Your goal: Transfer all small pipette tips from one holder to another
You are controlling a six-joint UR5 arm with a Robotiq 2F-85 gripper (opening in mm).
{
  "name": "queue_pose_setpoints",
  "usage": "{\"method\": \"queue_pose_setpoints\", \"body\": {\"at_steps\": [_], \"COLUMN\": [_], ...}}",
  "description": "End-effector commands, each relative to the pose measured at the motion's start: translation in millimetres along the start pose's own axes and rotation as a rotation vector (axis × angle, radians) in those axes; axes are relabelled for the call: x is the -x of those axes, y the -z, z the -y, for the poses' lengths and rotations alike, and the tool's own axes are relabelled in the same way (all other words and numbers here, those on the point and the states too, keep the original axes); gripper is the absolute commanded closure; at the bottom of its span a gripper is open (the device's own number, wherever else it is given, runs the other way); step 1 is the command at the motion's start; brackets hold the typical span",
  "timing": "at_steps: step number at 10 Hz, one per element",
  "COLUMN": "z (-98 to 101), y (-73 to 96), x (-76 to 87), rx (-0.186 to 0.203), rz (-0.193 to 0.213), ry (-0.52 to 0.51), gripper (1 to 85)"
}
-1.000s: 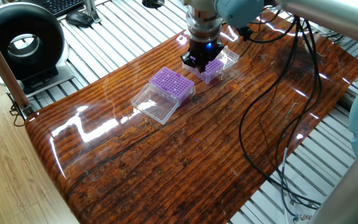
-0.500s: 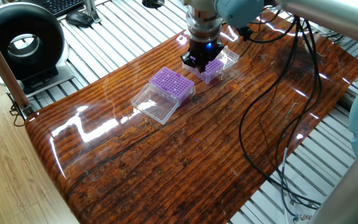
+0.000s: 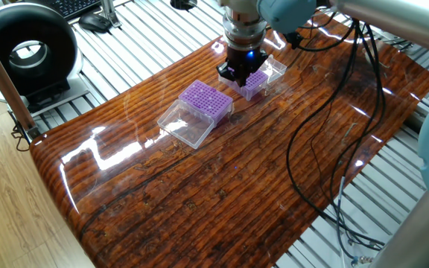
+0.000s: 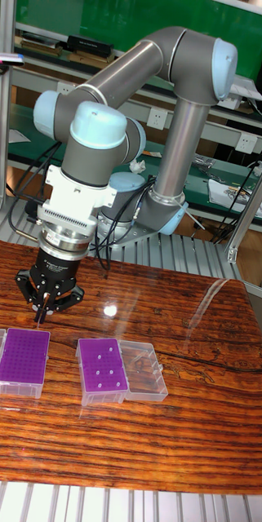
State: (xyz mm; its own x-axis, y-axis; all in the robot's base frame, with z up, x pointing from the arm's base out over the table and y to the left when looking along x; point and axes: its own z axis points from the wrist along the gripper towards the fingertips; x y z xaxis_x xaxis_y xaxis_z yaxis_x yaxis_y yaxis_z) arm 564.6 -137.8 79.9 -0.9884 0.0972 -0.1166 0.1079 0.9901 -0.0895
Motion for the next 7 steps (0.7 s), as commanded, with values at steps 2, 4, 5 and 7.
{"method": "queue_pose_setpoints", "body": {"at_steps": [2, 4, 5, 7], "z": [-6.1, -10.3, -9.9, -5.3], "y": [0.7, 0.9, 0.8, 0.7], "x": [-1.2, 0.4, 0.9, 2.6], "rx": [0.033, 0.049, 0.048, 0.031], "rz": [-0.005, 0.0, 0.002, 0.009], "ry": [-0.076, -0.091, -0.102, -0.101], "gripper": [84.7, 84.7, 84.7, 84.7]}}
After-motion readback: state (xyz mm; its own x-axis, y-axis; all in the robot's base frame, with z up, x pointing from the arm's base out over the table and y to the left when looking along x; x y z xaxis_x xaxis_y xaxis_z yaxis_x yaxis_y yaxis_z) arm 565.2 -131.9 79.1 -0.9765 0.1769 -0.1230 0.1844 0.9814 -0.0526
